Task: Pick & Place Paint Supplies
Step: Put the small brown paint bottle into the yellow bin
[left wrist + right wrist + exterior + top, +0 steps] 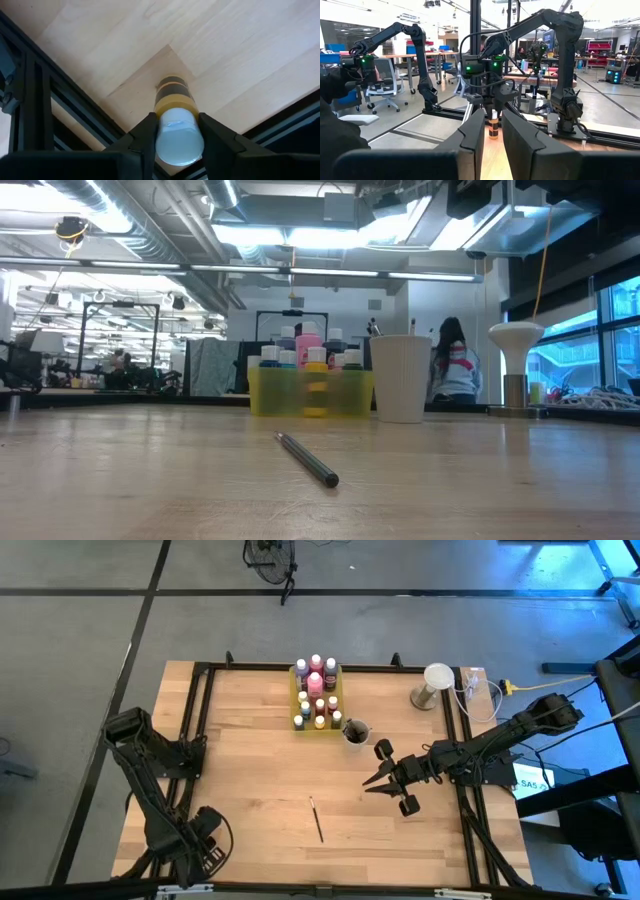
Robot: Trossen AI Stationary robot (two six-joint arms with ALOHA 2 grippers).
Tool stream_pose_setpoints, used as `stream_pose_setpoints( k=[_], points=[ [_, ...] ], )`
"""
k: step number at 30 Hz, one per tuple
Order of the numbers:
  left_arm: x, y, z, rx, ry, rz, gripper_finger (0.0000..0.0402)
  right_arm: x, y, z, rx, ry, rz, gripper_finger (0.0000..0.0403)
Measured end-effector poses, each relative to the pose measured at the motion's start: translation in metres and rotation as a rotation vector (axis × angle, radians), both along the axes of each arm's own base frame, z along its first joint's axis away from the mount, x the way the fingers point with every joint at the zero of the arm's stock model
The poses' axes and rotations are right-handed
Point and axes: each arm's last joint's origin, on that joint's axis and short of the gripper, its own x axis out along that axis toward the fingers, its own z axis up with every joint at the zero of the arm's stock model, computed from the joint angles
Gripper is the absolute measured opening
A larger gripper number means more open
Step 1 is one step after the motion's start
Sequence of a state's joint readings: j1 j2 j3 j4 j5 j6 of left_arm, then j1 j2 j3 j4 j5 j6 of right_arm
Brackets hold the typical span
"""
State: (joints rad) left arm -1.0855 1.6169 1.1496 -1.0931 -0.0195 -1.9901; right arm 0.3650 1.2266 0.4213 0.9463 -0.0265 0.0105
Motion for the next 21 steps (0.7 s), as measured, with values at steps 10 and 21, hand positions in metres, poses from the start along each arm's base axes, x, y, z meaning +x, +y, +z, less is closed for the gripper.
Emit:
stream_pose_setpoints(
  k=[10, 21],
  points=[
    [0.019, 0.012, 0.007, 0.053, -0.03, -0.016, 0.0115, 0.001, -0.001, -0.001, -0.002, 0.005, -0.005, 0.0071],
    [0.076, 0.064, 0.051, 0.131, 0.036, -0.186, 0.0115, 0.0, 0.001, -0.004, 0.061, 0.069, 0.049, 0.0071]
  ],
)
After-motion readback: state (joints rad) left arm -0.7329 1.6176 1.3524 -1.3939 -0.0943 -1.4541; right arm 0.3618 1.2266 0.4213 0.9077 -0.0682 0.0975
